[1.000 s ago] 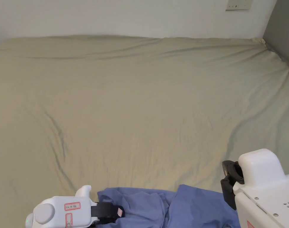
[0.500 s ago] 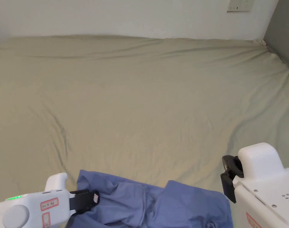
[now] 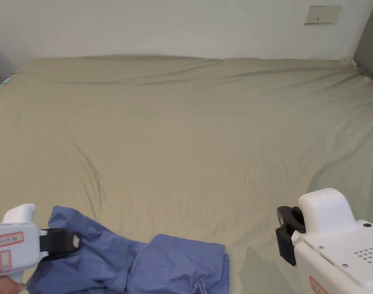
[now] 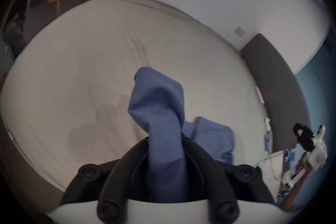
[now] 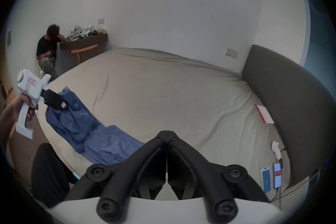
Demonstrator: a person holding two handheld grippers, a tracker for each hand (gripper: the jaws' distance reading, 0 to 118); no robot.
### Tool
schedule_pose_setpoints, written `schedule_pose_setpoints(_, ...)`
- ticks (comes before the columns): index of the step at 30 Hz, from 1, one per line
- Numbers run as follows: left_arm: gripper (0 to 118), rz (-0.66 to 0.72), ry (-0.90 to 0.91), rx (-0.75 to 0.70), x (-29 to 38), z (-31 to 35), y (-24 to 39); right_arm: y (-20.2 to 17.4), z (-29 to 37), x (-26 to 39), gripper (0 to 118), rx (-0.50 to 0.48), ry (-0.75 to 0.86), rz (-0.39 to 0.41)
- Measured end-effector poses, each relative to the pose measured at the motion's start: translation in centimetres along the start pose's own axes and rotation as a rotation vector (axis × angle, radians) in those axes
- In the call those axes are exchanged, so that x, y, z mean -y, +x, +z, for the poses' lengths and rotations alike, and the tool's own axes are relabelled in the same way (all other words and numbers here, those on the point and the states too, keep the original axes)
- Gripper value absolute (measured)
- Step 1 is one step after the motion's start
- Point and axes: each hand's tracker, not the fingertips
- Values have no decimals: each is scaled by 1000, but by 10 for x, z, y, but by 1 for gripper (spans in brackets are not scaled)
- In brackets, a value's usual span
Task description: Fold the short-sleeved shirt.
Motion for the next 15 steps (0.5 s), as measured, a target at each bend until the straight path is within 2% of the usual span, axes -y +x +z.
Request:
schedule_pose_setpoints(6, 15, -147, -43, 30, 7, -54, 70, -2, 4, 3, 3, 15, 11, 43)
schedule_pose_setpoints(10, 15, -173, -109, 64, 22, -107, 110, 7, 7, 9, 3, 18, 4, 19)
schedule_pose_setpoints(13, 15, -264, -180, -45, 43, -147, 139, 15, 9, 14, 3, 29, -7, 8)
schedule_pose_setpoints(15, 15, -274, -227, -93, 57, -171, 147, 19, 9, 18, 3, 45, -19, 23)
